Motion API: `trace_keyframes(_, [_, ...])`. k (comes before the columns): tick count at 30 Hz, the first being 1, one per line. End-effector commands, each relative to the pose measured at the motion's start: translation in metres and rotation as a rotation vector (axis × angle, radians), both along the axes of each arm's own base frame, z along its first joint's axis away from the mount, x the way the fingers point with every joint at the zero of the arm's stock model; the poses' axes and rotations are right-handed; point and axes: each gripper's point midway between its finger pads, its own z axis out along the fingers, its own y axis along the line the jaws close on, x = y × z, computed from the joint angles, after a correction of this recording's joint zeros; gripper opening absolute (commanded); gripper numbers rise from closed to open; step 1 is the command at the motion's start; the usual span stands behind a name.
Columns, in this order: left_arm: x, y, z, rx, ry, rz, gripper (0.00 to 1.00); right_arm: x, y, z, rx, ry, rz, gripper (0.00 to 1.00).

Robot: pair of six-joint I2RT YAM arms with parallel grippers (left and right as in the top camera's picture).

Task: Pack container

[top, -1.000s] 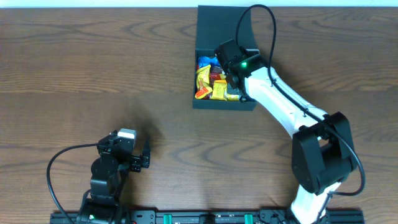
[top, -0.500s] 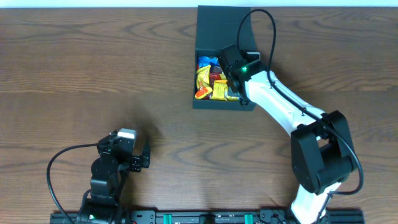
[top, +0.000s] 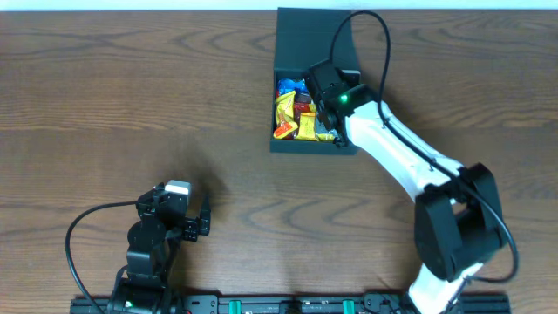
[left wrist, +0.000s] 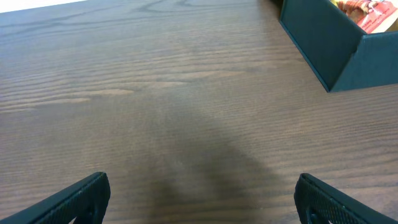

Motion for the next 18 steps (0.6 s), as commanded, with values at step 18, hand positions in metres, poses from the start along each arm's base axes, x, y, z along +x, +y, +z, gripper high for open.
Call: trace_keyframes(18, [-0.003,0.003,-0.014,0.019,0.027,0.009,0.96,-0.008,0.096,-0.014,0.256,0.005,0.105,0.01])
